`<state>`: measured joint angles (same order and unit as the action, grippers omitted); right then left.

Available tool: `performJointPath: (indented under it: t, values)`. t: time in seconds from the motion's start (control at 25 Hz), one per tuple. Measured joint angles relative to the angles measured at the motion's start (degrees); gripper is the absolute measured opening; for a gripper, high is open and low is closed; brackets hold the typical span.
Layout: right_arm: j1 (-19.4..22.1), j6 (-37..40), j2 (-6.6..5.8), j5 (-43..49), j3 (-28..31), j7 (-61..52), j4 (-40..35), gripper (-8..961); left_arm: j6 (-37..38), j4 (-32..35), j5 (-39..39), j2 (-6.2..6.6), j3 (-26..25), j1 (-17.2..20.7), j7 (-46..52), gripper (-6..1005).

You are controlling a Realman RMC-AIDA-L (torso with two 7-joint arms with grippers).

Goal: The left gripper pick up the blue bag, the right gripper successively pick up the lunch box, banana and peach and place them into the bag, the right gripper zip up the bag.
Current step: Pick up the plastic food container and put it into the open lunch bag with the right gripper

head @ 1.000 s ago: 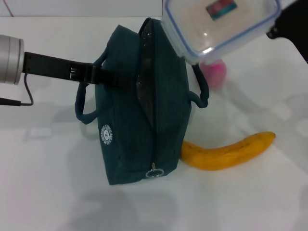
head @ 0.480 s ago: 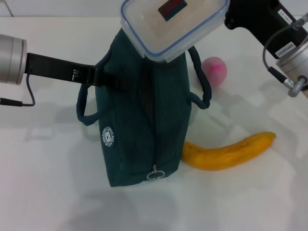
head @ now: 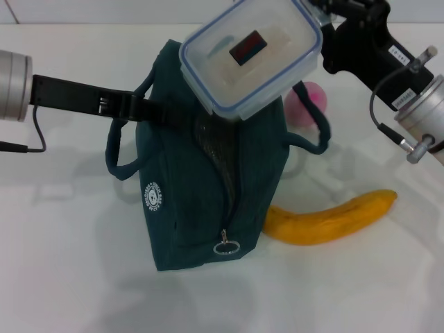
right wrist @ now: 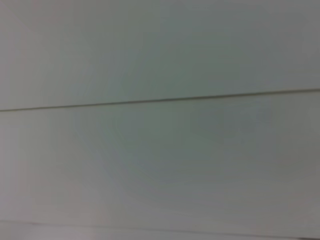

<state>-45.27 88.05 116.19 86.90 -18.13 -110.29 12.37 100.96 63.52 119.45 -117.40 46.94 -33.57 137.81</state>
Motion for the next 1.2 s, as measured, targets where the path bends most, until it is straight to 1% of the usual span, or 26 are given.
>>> performJointPath:
  t: [0.2,0.52,0.72,0.84,1.04,1.2]
  values:
    - [1.42,-1.82,0.00,0.39,0.19,1.17,0.16,206,-0.03,0.02,-0.03,0.18,-0.10,0.35,0.00,65]
    - [1.68,-2.52,0.00,0.55,0.32,2.69,0.21,214,-0.14,0.02,-0.03,0.35,-0.10,0.32,-0.04,65]
    - [0.26,-2.53,0.00,0.56,0.42,4.58,0.28,218,-0.15,-0.03,-0.02,0.30,0.21,-0.12,-0.09,65]
    - [-1.35,-2.71,0.00,0.59,0.05,5.59,0.48,221,-0.15,-0.05,-0.02,0.15,0.23,-0.13,-0.09,65]
    - [-4.07,-4.07,-0.01,3.49,0.32,6.70,1.02,226,-0.15,-0.07,-0.01,-0.05,0.15,-0.15,-0.09,65]
    - [-4.74,-5.42,0.01,4.79,0.46,6.71,1.59,230,-0.15,-0.07,-0.01,-0.09,-0.04,-0.18,-0.09,65]
